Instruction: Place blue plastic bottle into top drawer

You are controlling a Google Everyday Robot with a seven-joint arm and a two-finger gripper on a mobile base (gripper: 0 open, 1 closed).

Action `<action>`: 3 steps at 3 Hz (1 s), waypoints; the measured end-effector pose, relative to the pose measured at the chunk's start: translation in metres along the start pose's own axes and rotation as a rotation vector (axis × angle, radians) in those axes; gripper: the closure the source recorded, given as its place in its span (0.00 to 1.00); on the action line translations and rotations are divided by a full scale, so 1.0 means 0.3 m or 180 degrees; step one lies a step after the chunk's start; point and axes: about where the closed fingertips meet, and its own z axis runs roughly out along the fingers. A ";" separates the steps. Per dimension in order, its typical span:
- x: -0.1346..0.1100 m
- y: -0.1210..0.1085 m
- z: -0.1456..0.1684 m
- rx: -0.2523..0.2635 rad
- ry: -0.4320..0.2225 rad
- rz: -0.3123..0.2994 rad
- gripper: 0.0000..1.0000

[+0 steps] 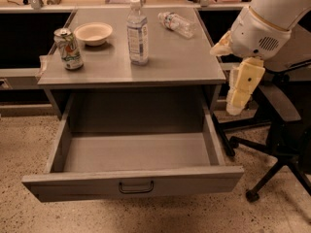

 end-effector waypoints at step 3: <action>-0.072 -0.143 0.074 0.0054 -0.0329 -0.0160 0.00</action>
Offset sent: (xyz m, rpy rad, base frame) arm 0.0124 0.0042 -0.0068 0.0321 0.0131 0.0063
